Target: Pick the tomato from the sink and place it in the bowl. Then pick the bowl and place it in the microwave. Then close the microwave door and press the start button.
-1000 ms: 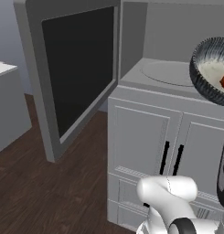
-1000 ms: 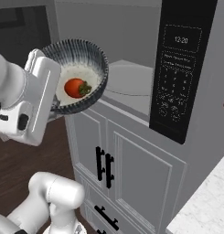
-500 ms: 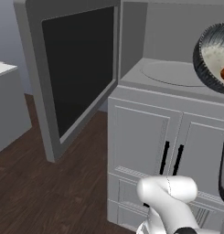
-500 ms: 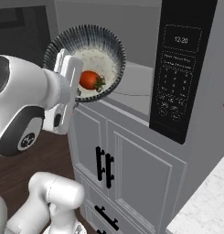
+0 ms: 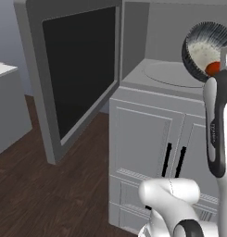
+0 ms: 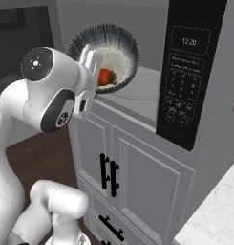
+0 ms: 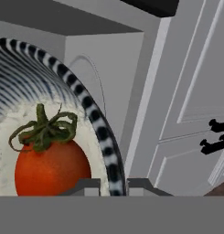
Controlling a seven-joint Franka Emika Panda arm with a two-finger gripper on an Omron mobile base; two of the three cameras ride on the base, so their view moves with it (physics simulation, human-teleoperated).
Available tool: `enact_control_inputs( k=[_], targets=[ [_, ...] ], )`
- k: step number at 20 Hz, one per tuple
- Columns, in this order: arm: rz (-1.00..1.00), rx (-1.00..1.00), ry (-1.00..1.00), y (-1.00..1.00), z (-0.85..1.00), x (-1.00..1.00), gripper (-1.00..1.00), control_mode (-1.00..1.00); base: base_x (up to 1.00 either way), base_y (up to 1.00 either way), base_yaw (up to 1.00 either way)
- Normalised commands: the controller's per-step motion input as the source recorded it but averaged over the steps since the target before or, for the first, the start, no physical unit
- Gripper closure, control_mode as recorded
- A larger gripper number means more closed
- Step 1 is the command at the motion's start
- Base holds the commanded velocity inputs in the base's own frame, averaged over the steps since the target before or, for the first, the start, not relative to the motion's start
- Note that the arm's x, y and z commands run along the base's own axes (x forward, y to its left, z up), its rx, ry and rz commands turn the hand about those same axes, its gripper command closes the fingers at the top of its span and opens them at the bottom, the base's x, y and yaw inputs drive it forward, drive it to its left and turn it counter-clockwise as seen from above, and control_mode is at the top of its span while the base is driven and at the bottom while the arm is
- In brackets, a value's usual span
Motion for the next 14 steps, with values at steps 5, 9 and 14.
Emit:
enact_control_inputs(
  k=[5, 9, 14],
  targets=[
    [0.0, 0.01, 0.04, -0.14, -0.2, 0.79, 1.0, -1.0, 0.0, 0.0, 0.0],
    [0.05, 0.0, 0.02, -0.1, -0.44, 0.68, 1.0, -1.0, 0.0, 0.0, 0.0],
    [0.06, 0.03, 0.0, -0.23, -0.26, 0.47, 1.0, -1.0, 0.0, 0.0, 0.0]
  ],
)
